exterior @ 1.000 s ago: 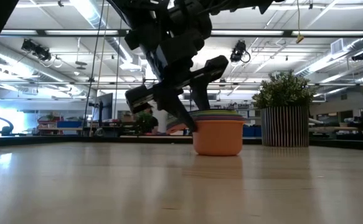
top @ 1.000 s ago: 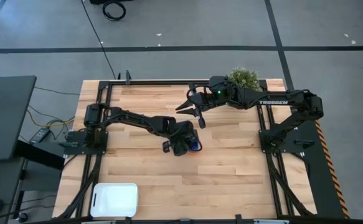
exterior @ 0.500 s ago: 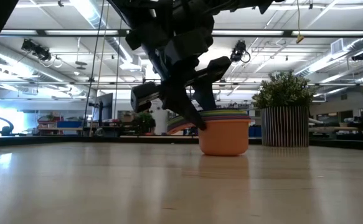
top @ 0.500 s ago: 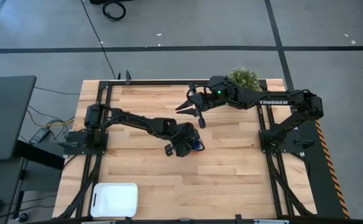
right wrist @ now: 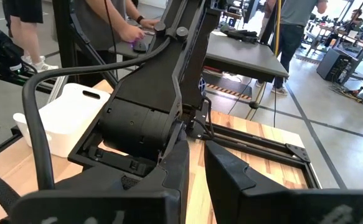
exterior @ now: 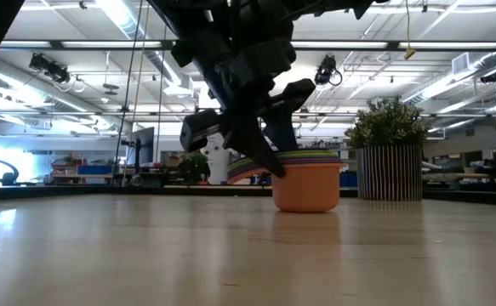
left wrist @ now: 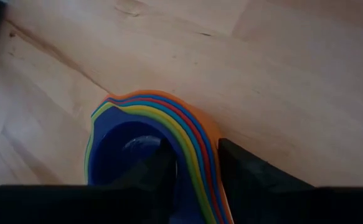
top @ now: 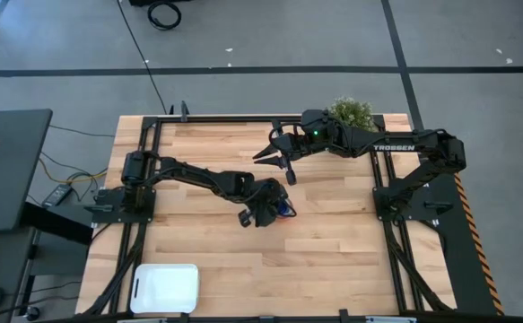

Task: Nest measuring cups in basket
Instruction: Put the nested measuring cups into the white bin

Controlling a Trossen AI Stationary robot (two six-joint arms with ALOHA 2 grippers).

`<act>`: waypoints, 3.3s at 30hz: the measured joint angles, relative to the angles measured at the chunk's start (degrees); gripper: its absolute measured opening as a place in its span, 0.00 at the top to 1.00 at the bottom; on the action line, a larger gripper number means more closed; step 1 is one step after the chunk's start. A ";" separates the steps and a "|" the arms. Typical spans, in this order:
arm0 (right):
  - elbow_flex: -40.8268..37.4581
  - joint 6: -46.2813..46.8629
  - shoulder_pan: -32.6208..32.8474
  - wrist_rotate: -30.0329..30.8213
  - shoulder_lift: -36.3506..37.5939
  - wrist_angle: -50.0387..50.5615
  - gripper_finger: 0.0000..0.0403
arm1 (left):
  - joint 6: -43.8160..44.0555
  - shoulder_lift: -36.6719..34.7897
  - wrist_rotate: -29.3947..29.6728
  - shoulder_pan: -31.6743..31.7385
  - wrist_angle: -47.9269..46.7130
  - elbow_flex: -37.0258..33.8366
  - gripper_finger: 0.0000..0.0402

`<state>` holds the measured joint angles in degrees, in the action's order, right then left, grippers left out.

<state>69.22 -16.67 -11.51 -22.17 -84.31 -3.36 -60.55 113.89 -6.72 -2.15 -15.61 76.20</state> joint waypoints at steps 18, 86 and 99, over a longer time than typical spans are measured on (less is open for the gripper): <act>-0.01 -0.01 -0.02 0.01 0.00 0.00 0.86 | 4.50 -0.44 1.79 -0.04 -1.85 0.15 0.70; -0.01 12.73 -2.83 -10.78 0.02 -6.34 0.86 | 15.21 -2.67 16.15 -1.24 -4.18 0.11 0.90; 0.01 12.73 -2.95 -11.04 0.02 -6.49 0.86 | 12.96 -2.67 16.30 -1.18 -3.87 0.11 0.89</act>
<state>69.22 -3.95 -14.46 -33.21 -84.29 -9.85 -47.59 111.22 9.58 -3.33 -19.49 76.31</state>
